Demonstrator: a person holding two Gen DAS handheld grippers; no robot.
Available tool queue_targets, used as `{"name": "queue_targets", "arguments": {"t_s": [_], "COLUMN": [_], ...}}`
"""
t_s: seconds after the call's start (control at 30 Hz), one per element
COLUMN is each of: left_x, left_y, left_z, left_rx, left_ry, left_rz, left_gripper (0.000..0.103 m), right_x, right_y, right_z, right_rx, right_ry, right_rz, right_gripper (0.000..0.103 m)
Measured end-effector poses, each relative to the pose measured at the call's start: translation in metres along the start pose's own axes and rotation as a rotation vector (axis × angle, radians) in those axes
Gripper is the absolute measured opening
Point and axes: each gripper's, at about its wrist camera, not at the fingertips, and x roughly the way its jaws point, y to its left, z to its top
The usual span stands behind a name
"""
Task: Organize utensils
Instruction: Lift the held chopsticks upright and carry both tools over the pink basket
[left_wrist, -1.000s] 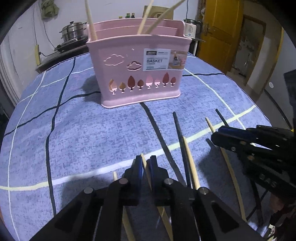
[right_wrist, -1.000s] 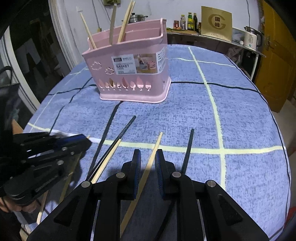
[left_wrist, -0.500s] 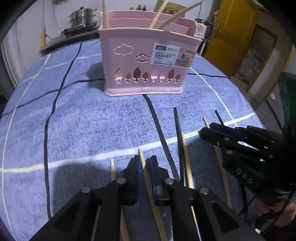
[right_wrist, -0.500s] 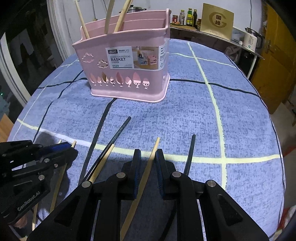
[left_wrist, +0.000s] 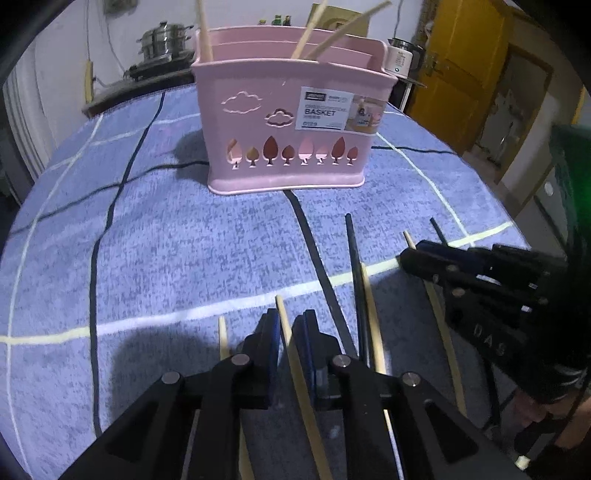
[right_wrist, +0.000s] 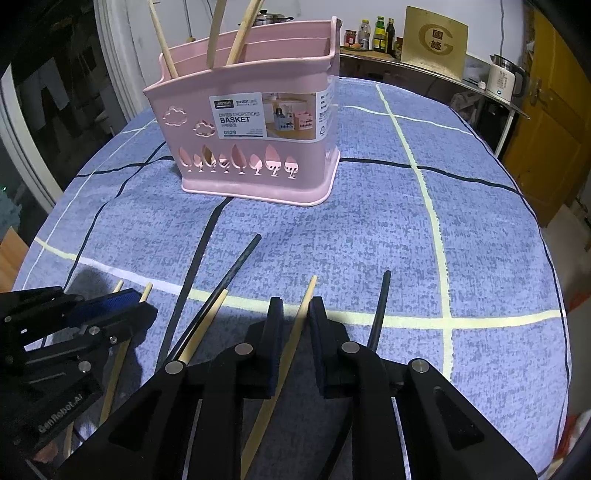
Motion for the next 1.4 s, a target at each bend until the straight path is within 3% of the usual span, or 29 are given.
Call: {"name": "queue_targets", "arguments": {"t_s": [0.13, 0.37, 1.0, 1.4], "left_x": [0.000, -0.008, -0.129, -0.156], "left_y": [0.000, 0.006, 0.026, 0.025], "left_z": [0.001, 0.014, 0.064, 0.063], "left_rx": [0.014, -0.003, -0.006, 0.010], "left_ry": [0.003, 0.005, -0.266, -0.310], "left_rz": [0.021, -0.020, -0.084, -0.095], "left_gripper": [0.007, 0.004, 0.004, 0.004], "right_x": [0.000, -0.015, -0.119, -0.140], "right_y": [-0.001, -0.004, -0.001, 0.005], "right_z": [0.001, 0.004, 0.038, 0.037], "right_rx": [0.002, 0.018, 0.005, -0.021], "right_ry": [-0.002, -0.032, -0.293, -0.347], "right_rz": [0.006, 0.052, 0.123, 0.129], "right_gripper": [0.006, 0.006, 0.005, 0.005]}}
